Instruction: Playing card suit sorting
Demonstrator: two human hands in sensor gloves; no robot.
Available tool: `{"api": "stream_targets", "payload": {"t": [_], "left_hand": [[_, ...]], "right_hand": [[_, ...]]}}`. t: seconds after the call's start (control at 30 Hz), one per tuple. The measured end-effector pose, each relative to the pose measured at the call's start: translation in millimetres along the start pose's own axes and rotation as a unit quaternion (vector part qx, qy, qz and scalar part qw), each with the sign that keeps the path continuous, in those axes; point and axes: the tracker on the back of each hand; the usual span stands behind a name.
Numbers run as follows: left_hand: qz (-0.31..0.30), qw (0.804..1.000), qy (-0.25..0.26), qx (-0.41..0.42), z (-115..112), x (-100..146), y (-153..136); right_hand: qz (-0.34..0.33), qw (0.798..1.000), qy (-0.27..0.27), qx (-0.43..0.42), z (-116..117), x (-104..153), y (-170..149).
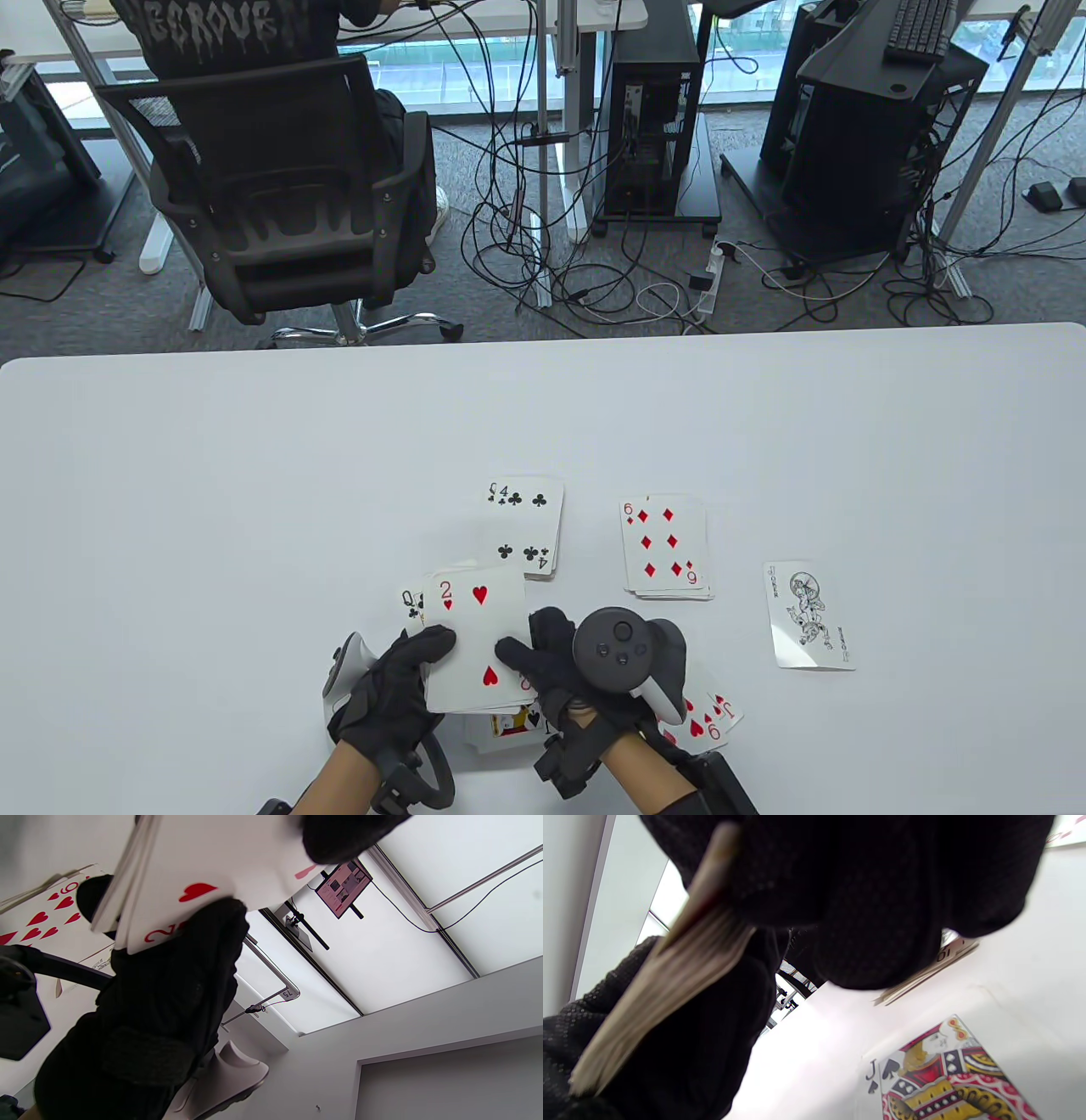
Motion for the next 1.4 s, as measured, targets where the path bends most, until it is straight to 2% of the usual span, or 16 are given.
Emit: {"api": "stream_targets", "payload": {"t": [0.53, 0.73, 0.8, 0.9, 0.97, 1.03, 1.17, 1.4], "left_hand": [[0.001, 1.000, -0.010, 0.005, -2.3, -1.3, -1.0], [0.007, 1.000, -0.021, 0.011, -5.6, -2.0, -4.5], [0.005, 1.000, -0.018, 0.013, -5.3, -1.8, -4.1], [0.004, 1.000, -0.015, 0.013, -4.5, -1.6, -3.7], [0.005, 1.000, -0.015, 0.013, -4.8, -1.6, -4.0], [0.007, 1.000, -0.015, 0.013, -4.7, -1.4, -4.4], [0.009, 1.000, -0.019, 0.012, -4.9, -1.5, -4.7], [0.004, 1.000, -0.021, 0.002, -3.5, -1.9, -3.1]], "right_hand": [[-0.009, 0.998, -0.028, -0.059, -24.0, 9.7, -8.9], [-0.003, 0.996, -0.043, -0.078, -15.3, 12.6, -8.4], [-0.003, 0.996, -0.032, -0.084, -11.0, 12.0, -7.4], [-0.003, 0.998, -0.029, -0.055, -7.8, 11.4, -4.2], [-0.007, 0.998, -0.051, -0.030, -7.9, 11.9, -2.1], [-0.010, 0.997, -0.063, -0.044, -8.1, 11.8, -1.5], [-0.003, 0.995, -0.062, -0.075, -8.5, 11.6, -3.4], [0.006, 0.996, -0.061, -0.059, -18.6, 13.2, -12.1]]}}
Point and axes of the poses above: the tracker on the back of each hand, its own y axis roughly to the thumb side, its own x axis roughly from the fingertips to the wrist, z = x × y, and after that the axes turned 7 degrees about -z, right-handed
